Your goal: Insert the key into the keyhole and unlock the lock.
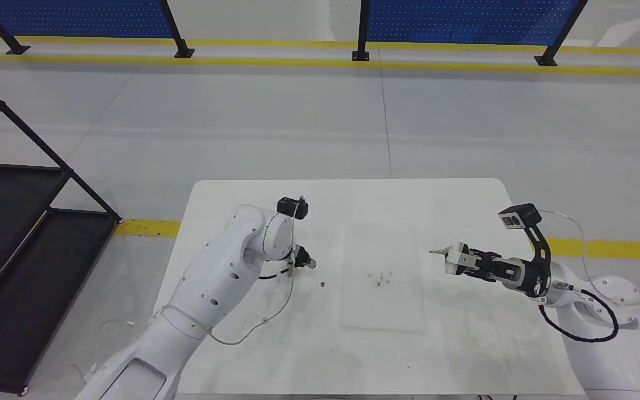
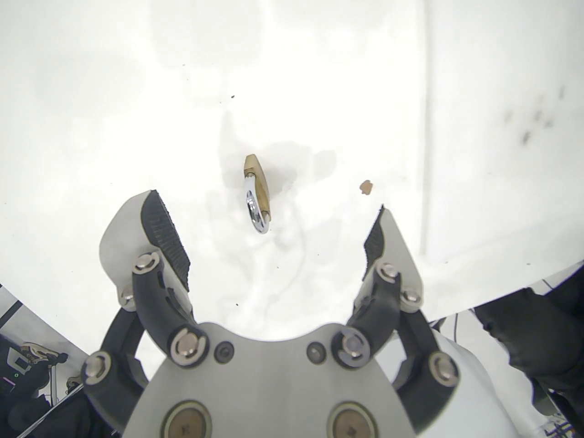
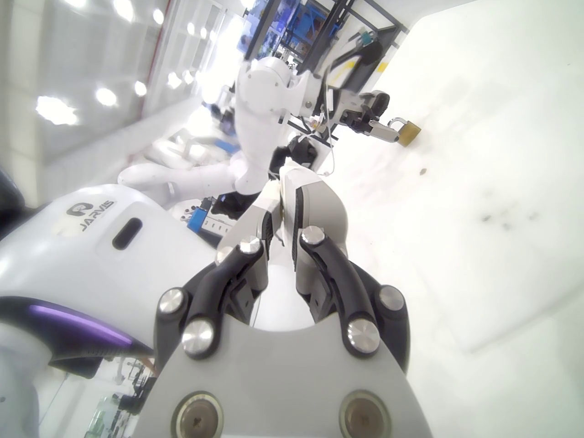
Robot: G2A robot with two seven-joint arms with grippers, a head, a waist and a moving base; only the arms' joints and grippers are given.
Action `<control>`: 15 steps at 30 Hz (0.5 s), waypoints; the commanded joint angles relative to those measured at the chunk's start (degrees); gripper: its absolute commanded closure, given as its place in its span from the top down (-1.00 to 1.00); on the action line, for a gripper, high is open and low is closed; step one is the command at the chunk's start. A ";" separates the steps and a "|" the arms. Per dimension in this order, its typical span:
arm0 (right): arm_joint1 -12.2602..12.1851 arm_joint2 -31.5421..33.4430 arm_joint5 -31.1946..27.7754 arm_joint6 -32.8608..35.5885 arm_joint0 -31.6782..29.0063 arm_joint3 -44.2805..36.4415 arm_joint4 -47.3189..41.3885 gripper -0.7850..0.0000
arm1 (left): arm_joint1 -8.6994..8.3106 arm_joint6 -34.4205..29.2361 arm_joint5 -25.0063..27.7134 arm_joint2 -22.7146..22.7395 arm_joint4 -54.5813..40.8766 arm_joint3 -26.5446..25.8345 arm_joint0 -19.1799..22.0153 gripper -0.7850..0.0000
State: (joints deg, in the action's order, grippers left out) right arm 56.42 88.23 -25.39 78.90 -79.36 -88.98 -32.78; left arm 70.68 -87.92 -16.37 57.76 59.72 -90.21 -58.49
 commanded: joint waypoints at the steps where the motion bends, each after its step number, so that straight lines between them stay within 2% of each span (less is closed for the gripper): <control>1: 0.00 0.00 0.00 0.00 0.00 0.00 0.00 -1.00 | 0.27 -0.01 0.01 -0.21 0.28 0.88 0.21 1.00; 12: 0.00 0.00 0.00 0.00 0.00 0.00 0.00 -1.00 | 1.58 0.49 -0.49 -1.09 0.98 3.95 0.37 1.00; 15: 0.00 0.00 0.00 0.00 0.00 0.00 0.00 -1.00 | 1.82 0.55 -0.55 -1.02 0.98 4.34 0.31 0.84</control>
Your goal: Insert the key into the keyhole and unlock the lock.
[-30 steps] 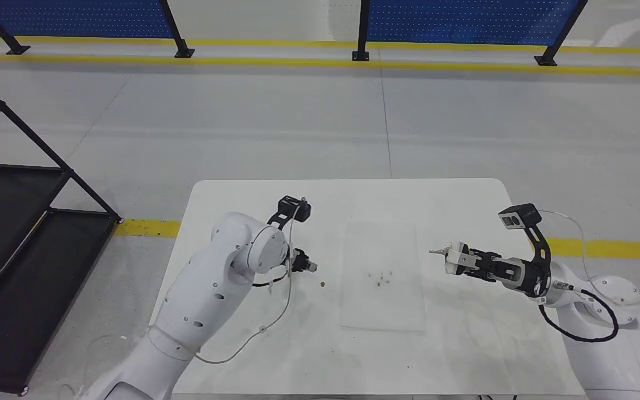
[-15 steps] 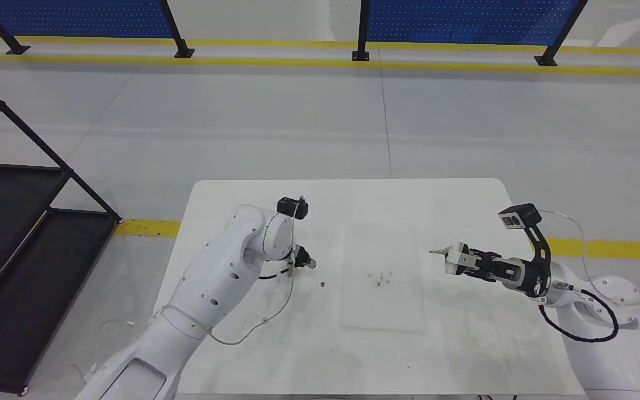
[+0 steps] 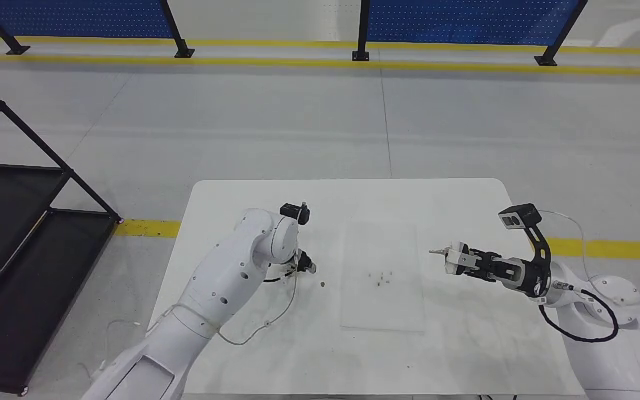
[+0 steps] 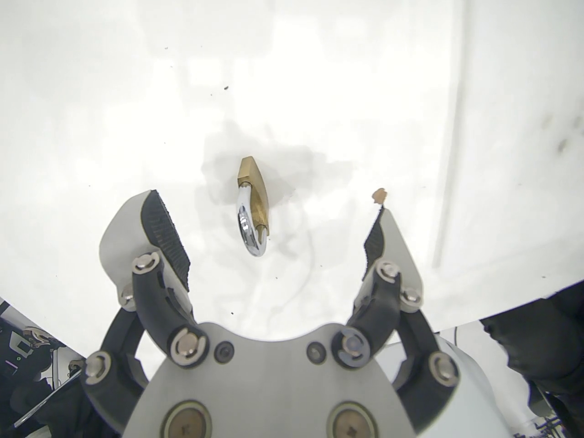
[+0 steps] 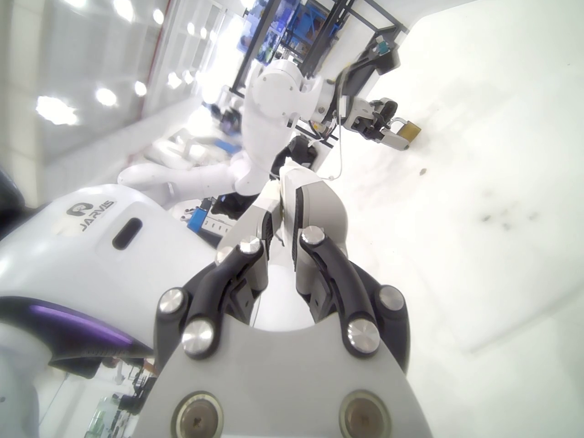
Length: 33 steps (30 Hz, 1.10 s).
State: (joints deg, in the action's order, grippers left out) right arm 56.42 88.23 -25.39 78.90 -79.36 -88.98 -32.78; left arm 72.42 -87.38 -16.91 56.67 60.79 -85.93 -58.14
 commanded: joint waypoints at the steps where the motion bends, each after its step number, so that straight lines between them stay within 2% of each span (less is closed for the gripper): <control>1: 0.00 0.00 0.00 0.00 0.00 0.00 0.00 -1.00 | 0.12 0.04 -0.04 0.17 -0.08 0.15 -0.11 0.80; 3: 0.00 0.00 0.00 0.00 0.00 0.00 0.00 -1.00 | 0.20 0.08 -0.08 0.40 0.03 0.36 -0.30 0.71; 9: 0.00 0.00 0.00 0.00 0.00 0.00 0.00 -1.00 | 0.40 -0.23 0.23 0.81 0.64 0.47 -0.79 0.23; 13: 0.00 0.00 0.00 0.00 0.00 0.00 0.00 -1.00 | 0.58 -0.35 0.35 1.01 0.77 0.63 -0.84 0.22; 19: 0.00 0.00 0.00 0.00 0.00 0.00 0.00 -1.00 | 0.96 -0.28 0.28 0.65 1.08 1.00 -0.55 -0.04; 31: 0.00 0.00 0.00 0.00 0.00 0.00 0.00 -1.00 | 1.76 -0.07 0.07 -0.28 1.36 2.87 0.15 -0.25; 33: 0.00 0.00 0.00 0.00 0.00 0.00 0.00 -1.00 | 1.89 0.05 -0.05 -0.38 1.40 3.31 0.36 -0.34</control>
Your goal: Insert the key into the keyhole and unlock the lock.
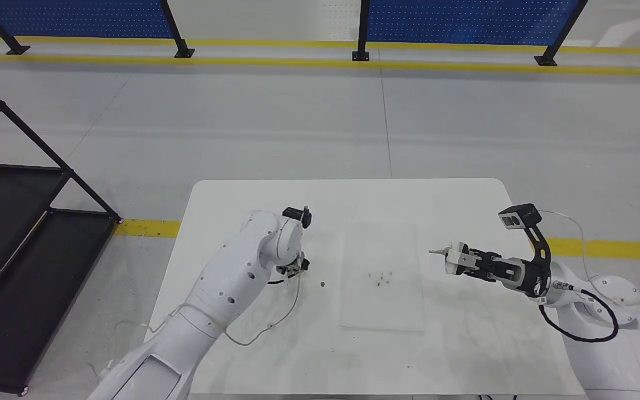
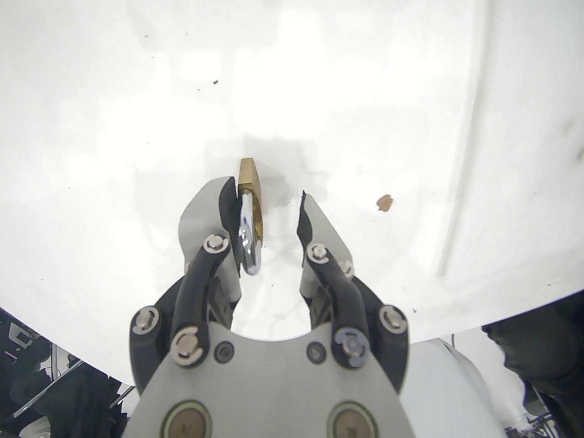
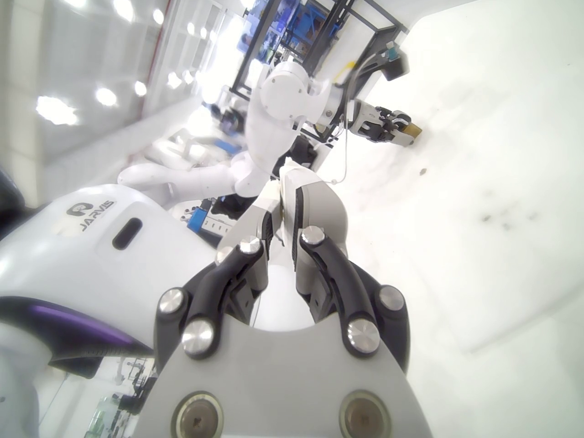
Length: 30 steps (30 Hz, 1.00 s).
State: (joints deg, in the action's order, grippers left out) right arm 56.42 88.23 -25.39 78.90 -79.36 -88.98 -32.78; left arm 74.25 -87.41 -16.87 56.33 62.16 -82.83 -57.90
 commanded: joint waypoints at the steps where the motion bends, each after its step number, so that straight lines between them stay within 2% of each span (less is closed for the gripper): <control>1: 0.00 0.00 0.00 0.00 0.00 0.00 0.00 -1.00 | 0.13 0.28 -0.28 -0.07 0.08 0.33 0.21 -0.65; 2: 0.00 0.00 0.00 0.00 0.00 0.00 0.00 -1.00 | 0.19 0.41 -0.41 -0.12 0.12 0.48 0.27 -1.00; 8: 0.00 0.00 0.00 0.00 0.00 0.00 0.00 -1.00 | 0.35 0.09 -0.09 -0.09 1.01 0.58 0.55 -1.00; 12: 0.00 0.00 0.00 0.00 0.00 0.00 0.00 -1.00 | 0.17 -0.54 0.53 1.74 1.23 -1.86 -0.09 -1.00; 16: 0.00 0.00 0.00 0.00 0.00 0.00 0.00 -1.00 | -0.18 -0.59 0.59 4.66 -2.85 -5.08 -1.17 -1.00; 19: 0.00 0.00 0.00 0.00 0.00 0.00 0.00 -1.00 | -0.69 -0.59 0.78 8.33 -11.56 -6.68 -1.83 -1.00; 23: 0.00 0.00 0.00 0.00 0.00 0.00 0.00 -1.00 | -1.63 -0.59 2.96 14.35 -24.22 -5.58 -2.51 -1.00; 26: 0.00 0.00 0.00 0.00 0.00 0.00 0.00 -1.00 | -2.12 -0.59 6.14 18.40 -35.96 -3.25 -3.20 -1.00; 30: 0.00 0.00 0.00 0.00 0.00 0.00 0.00 -1.00 | -2.65 -0.59 11.44 21.57 -50.36 1.31 -3.64 -1.00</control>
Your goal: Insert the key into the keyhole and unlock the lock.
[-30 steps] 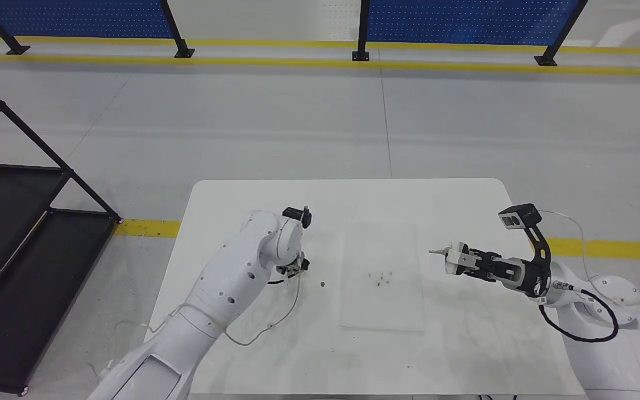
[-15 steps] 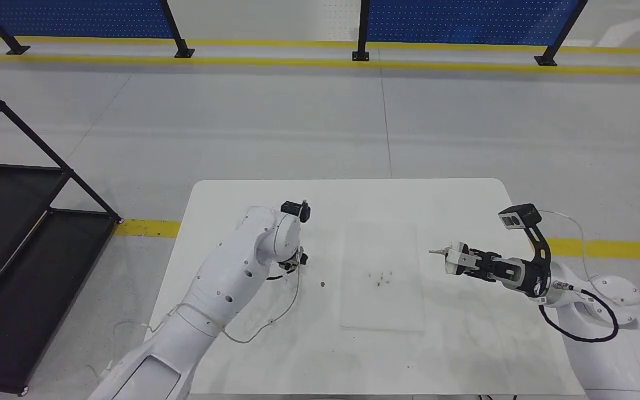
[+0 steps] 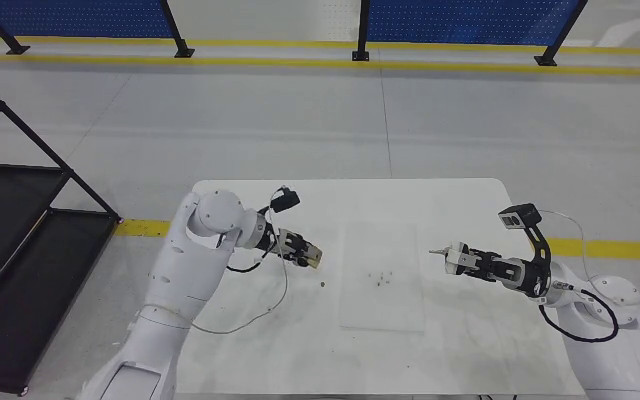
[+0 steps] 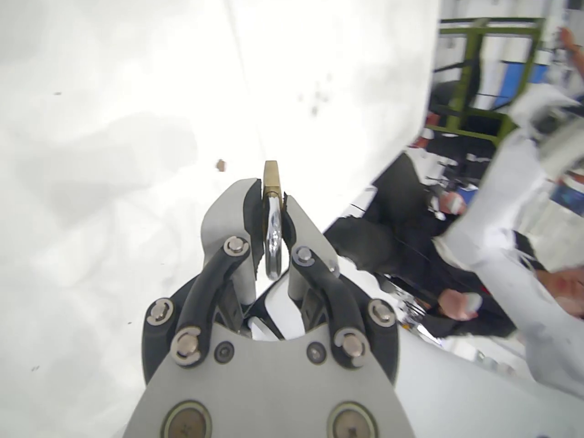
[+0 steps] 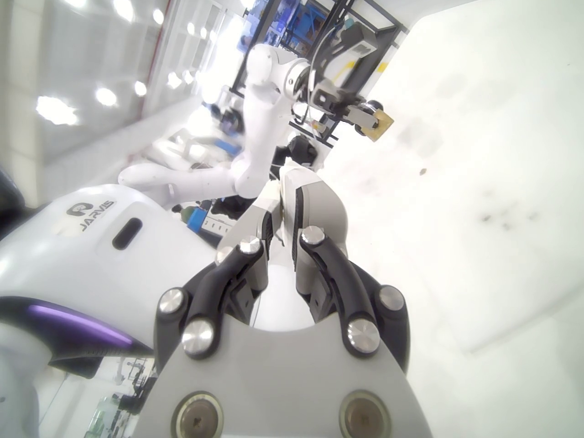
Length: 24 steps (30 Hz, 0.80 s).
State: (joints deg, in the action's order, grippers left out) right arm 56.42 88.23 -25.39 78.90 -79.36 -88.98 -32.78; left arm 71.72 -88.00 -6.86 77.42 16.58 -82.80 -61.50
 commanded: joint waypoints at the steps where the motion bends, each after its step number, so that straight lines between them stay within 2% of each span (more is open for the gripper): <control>1: 0.00 0.00 0.00 0.00 0.00 0.00 0.00 -1.00 | -0.22 0.00 2.65 0.98 -8.43 2.38 -0.14 -1.00; 6: 0.00 0.00 0.00 0.00 0.00 0.00 0.00 -1.00 | -0.79 0.00 8.44 0.97 -26.27 7.84 -0.33 -1.00; 10: 0.00 0.00 0.00 0.00 0.00 0.00 0.00 -1.00 | -1.60 0.00 11.30 -1.01 -35.79 11.16 0.11 -1.00; 13: 0.00 0.00 0.00 0.00 0.00 0.00 0.00 -1.00 | -2.21 0.00 12.31 -2.19 -37.48 12.44 0.87 -1.00; 24: 0.00 0.00 0.00 0.00 0.00 0.00 0.00 -1.00 | -2.21 0.00 12.31 -2.19 -37.48 12.44 0.87 -1.00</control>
State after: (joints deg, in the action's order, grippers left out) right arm 56.42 88.23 -25.39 78.90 -79.36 -88.98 -32.78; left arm 69.51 -88.00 5.44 75.24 -20.89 -70.37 -60.63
